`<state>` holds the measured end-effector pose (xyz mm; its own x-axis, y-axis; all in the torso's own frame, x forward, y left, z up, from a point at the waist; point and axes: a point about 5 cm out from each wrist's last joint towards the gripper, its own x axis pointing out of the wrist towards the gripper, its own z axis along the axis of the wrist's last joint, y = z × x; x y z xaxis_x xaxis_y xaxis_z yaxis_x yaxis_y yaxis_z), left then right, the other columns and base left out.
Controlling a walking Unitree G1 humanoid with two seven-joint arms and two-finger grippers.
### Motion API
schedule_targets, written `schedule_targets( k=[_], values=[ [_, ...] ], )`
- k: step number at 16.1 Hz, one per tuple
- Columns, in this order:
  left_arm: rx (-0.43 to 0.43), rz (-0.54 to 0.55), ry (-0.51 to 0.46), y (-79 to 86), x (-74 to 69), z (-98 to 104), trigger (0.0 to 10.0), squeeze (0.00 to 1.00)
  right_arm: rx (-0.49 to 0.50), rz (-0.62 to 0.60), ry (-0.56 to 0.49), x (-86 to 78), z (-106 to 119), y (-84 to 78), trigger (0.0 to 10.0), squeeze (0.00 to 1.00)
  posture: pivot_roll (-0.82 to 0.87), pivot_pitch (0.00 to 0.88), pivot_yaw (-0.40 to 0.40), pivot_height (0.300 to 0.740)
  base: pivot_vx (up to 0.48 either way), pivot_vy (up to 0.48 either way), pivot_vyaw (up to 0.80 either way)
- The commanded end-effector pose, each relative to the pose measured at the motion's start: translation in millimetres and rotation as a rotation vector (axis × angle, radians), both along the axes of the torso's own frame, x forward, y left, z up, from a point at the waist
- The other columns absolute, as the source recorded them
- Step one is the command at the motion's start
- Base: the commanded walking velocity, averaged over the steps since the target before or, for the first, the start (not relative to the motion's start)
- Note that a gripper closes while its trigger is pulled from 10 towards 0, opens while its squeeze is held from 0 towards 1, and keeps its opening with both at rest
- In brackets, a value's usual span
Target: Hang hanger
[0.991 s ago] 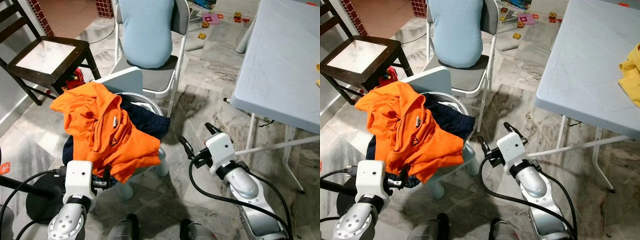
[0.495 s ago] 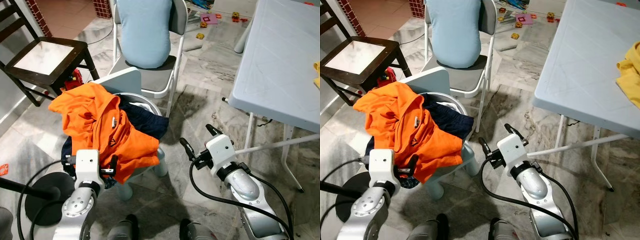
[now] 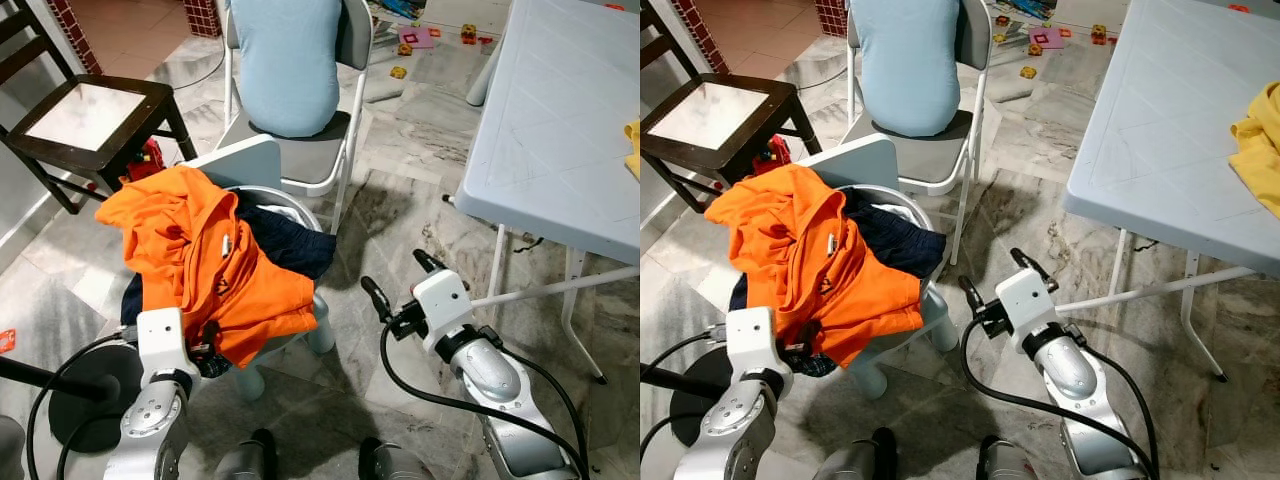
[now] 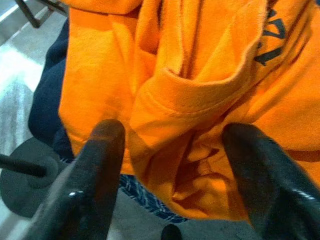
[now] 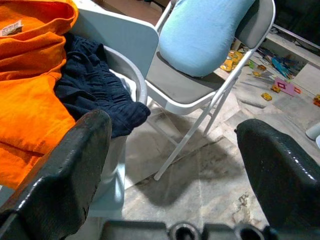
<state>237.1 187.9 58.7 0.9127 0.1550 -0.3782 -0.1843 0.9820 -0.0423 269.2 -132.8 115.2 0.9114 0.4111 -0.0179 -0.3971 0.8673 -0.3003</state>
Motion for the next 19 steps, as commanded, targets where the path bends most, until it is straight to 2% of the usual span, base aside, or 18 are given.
schedule_targets(
  k=[1,3,4,6,7,8,9,10,16,19],
  values=[
    [0.0,0.021,0.027,4.0,-3.1,-4,0.0,0.0,0.001,0.012,-0.012,-2.8,2,0.7,10.0,0.0,-0.03,0.226,-0.014,0.74,0.0,0.0,0.0],
    [0.001,0.04,0.023,5.8,-2.1,-4,0.0,0.0,0.0,0.008,-0.013,-2.8,2,0.3,10.0,0.0,-0.04,0.226,-0.013,0.74,0.0,0.0,0.0],
    [0.004,0.053,0.021,8.4,0.5,-3,3.8,0.0,-0.001,0.004,-0.013,-2.8,2,-0.4,10.0,0.0,-0.04,0.226,-0.011,0.74,0.0,0.0,0.0],
    [0.008,0.054,0.02,10.1,4.6,-3,10.0,0.0,0.0,0.003,-0.013,-2.7,2,0.2,10.0,0.0,-0.04,0.226,-0.01,0.74,0.0,0.0,0.0],
    [0.012,0.053,0.016,10.6,7.7,-2,10.0,0.0,0.002,0.003,-0.014,-2.9,2,0.9,10.0,0.0,-0.04,0.226,-0.01,0.74,0.0,0.0,0.0],
    [0.01,0.054,0.022,9.7,11.0,-3,2.3,0.0,0.002,0.005,-0.013,-3.3,1,1.6,10.0,0.0,-0.04,0.226,-0.01,0.74,0.0,0.0,0.0],
    [0.009,0.053,0.023,9.2,11.7,-3,2.3,0.0,0.002,0.005,-0.013,-3.3,1,1.7,10.0,0.0,-0.04,0.226,-0.01,0.74,0.0,0.0,0.0],
    [0.004,0.044,0.022,7.4,13.9,-4,0.0,0.0,0.001,0.005,-0.014,-3.3,1,1.7,10.0,0.0,-0.04,0.225,-0.009,0.74,0.0,0.0,0.0],
    [-0.027,0.065,0.026,8.7,18.8,-6,0.0,0.0,0.0,-0.001,-0.012,-4.4,1,0.7,10.0,0.0,-0.05,0.227,-0.009,0.74,0.0,0.0,0.0],
    [-0.037,0.11,-0.02,11.6,20.5,-1,0.0,0.0,-0.001,0.001,-0.011,-4.5,1,0.9,10.0,0.0,-0.05,0.228,-0.01,0.74,0.0,0.0,0.0]
  ],
)
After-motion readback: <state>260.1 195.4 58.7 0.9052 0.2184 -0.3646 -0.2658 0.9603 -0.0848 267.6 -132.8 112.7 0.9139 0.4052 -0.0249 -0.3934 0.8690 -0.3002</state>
